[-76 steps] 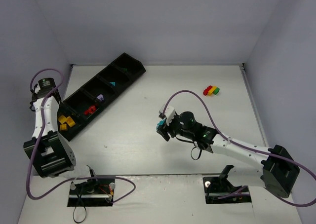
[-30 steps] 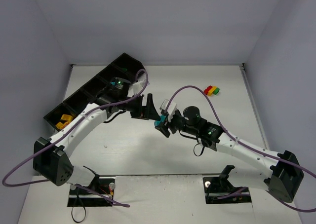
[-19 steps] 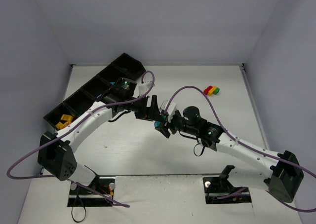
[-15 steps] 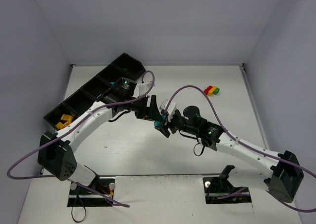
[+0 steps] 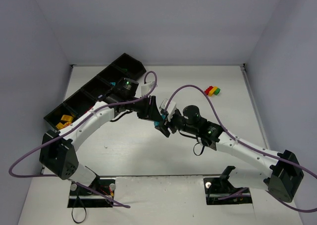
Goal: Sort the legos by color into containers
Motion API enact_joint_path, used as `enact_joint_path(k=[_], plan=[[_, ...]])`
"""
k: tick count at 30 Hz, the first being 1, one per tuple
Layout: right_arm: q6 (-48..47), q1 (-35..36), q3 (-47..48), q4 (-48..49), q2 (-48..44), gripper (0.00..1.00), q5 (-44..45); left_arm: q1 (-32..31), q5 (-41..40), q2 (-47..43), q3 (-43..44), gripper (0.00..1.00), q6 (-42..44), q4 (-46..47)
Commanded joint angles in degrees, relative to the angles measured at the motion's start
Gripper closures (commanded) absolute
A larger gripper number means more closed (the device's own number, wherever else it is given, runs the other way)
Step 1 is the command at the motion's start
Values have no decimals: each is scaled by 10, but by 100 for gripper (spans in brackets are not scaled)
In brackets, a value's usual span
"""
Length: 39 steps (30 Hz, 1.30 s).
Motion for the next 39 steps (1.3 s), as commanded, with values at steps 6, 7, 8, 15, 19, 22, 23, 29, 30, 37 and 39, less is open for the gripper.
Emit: enact_joint_path(k=[6,7,8,15,19,22,23,29,30,37,39], plan=[[20,-17,33,37,3,11,33,8,2,-12,46,100,43,12],[21,-19,35,34,4,9,36,13,2,-11,47,100,45,11],[19,-21,41,26,4,7,39,21,3,-12,47,100,46,9],[11,-22,41,24,-2,5,42,66,9,-3,66,100,49,-6],[5,-22,34,25,-3,12,40,72,13,-2,83,100,55,-26],[4,-22,34,29,-2,18,31,72,15,-3,87,100,48,-26],[4,-22,34,30,0,19,28,70,16,-4,84,100,45,-22],[7,-22,27,53,4,22,23,68,31,-18,67,100,18,4],[8,-22,27,56,4,22,24,69,32,-19,63,100,15,6],[13,-22,28,84,18,37,33,63,38,-23,57,100,0,18],[14,-22,34,86,23,37,36,62,42,-22,54,100,-6,24]])
